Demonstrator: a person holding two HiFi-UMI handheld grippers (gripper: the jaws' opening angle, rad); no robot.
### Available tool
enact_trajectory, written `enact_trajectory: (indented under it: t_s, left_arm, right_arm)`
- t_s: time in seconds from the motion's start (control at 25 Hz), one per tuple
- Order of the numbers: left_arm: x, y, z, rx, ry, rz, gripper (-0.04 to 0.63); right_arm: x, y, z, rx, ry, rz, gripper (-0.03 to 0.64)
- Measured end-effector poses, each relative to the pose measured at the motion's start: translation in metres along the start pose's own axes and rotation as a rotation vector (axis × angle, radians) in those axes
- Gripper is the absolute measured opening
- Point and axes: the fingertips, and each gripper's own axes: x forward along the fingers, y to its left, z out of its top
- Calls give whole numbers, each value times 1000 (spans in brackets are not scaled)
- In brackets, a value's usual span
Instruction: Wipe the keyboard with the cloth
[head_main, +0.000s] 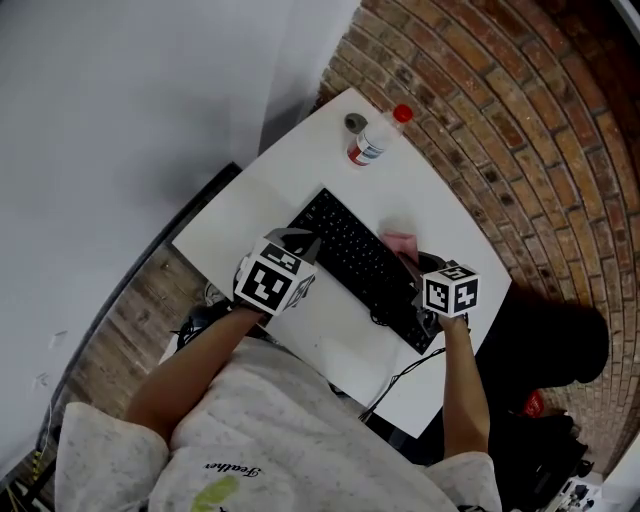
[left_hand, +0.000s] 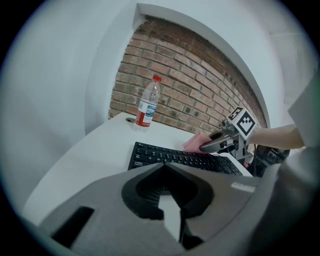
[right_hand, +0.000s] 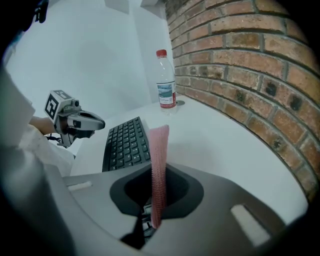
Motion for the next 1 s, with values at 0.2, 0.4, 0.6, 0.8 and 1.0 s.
enact_trajectory:
  t_s: [0.2,0.4,0.6,0.8,1.0]
  left_arm:
    - [-5,15,1,-7,-2,9,-3]
    - [-6,25,4,-13,-2,8,-3]
    - [-6,32,3,-16,5,0,-3]
    - [-8,42,4,-26,-1,7,-3]
    - [-11,50,1,-30,-2,13,-3]
  right_arm:
    - [12,9,15,-14,0,11,23]
    - [23,14,29,-31,0,17,23]
    - [34,20,42,-44,5,27,24]
    - [47,29,55,-67,12,46,23]
    - [61,38,73,-99,8,60,23]
